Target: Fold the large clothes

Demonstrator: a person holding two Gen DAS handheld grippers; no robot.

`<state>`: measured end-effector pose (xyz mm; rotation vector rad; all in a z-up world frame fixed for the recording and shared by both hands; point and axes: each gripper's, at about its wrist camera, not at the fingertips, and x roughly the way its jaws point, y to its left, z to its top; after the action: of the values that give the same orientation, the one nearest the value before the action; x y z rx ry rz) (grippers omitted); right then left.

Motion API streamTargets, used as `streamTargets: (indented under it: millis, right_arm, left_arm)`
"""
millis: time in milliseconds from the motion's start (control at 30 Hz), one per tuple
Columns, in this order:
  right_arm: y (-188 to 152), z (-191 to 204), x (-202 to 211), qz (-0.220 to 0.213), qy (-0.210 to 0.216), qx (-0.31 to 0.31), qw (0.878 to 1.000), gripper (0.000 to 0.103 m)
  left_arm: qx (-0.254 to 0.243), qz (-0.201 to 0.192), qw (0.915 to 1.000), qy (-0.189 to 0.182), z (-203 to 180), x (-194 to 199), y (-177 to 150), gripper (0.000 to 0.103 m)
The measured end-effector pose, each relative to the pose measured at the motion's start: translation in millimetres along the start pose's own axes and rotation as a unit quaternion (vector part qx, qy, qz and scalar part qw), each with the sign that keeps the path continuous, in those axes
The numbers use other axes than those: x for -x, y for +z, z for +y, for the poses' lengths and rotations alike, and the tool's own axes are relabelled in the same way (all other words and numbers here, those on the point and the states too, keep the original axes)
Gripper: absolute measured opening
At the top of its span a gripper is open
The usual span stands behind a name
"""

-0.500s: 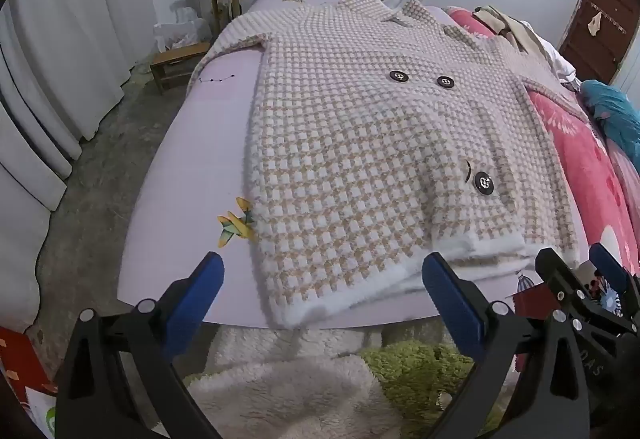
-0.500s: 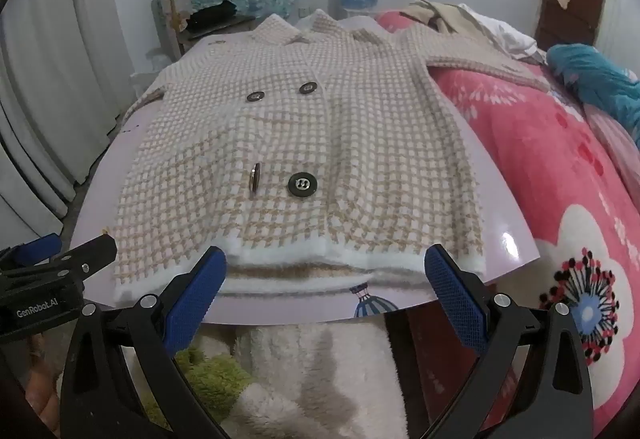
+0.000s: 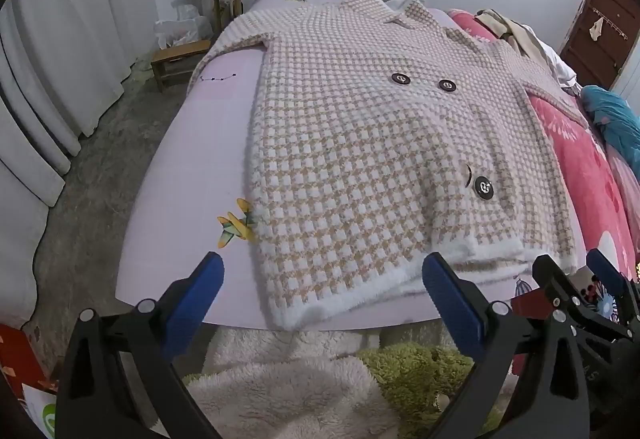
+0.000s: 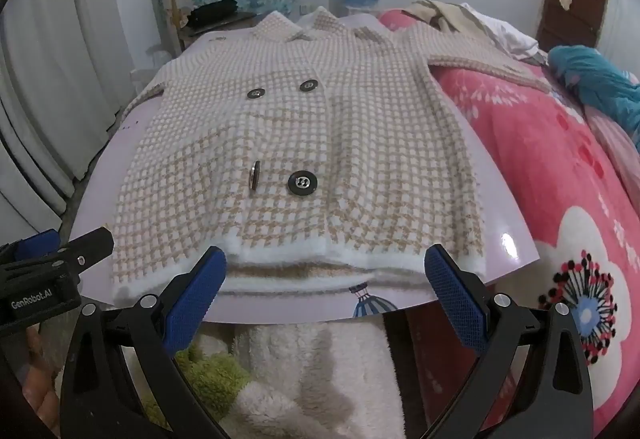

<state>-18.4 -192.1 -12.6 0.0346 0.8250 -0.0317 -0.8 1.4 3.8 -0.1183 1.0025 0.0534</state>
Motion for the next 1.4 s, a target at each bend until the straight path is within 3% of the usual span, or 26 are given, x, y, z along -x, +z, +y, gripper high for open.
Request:
streamTargets:
  millis: [1400]
  right_arm:
    - [-0.7,0.3,1.1,0.002,0.002,0.007,1.000,0.095]
  left_arm:
    - [0.003,0.002,1.0000,-0.003,0.4,-2.2,1.9,0.098]
